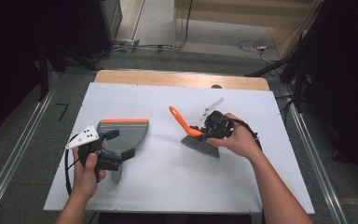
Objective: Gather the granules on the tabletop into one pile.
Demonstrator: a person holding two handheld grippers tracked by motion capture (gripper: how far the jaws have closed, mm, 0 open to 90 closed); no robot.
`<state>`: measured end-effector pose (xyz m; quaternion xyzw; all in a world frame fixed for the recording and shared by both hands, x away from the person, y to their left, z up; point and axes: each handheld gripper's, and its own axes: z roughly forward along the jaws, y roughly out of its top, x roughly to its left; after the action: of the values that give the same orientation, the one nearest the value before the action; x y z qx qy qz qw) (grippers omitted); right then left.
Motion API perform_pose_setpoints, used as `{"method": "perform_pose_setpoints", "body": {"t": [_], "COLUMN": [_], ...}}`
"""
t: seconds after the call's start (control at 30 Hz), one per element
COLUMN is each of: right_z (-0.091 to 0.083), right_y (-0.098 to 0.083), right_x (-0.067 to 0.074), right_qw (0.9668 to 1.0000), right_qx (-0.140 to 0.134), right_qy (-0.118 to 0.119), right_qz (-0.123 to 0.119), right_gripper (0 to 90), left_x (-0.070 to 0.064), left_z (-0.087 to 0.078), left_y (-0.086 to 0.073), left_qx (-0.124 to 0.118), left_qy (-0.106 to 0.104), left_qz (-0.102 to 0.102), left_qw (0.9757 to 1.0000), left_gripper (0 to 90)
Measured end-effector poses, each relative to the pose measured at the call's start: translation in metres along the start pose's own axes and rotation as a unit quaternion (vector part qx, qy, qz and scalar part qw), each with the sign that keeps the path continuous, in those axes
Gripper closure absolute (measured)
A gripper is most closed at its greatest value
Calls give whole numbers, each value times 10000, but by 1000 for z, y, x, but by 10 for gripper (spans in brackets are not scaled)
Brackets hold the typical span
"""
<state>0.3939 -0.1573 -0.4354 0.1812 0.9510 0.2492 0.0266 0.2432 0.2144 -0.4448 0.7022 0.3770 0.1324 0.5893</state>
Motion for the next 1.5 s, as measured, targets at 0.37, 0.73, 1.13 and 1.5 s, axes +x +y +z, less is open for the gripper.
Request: {"method": "perform_pose_setpoints", "body": {"t": [0.37, 0.73, 1.13, 1.5], "right_z": [-1, -47, -34, -10], "right_y": [4, -7, -42, -12], "right_x": [-10, -6, -24, -7], "right_qw": [9996, 9923, 9332, 9339], "right_qx": [-107, -962, -379, -381], "right_qy": [-223, -538, -2055, -2038], "right_qz": [-141, 574, 2923, 2911], "right_gripper": [686, 687, 687, 689], "left_x": [0, 0, -1, -1], "left_z": [1, 0, 1, 1], "left_y": [0, -1, 1, 0], "left_qx": [14, 3, 9, 21], "left_qy": [2, 2, -20, -14], "left_qz": [10, -5, 37, 42], "left_qw": [10000, 10000, 10000, 10000], "left_gripper": [0, 0, 0, 0]}}
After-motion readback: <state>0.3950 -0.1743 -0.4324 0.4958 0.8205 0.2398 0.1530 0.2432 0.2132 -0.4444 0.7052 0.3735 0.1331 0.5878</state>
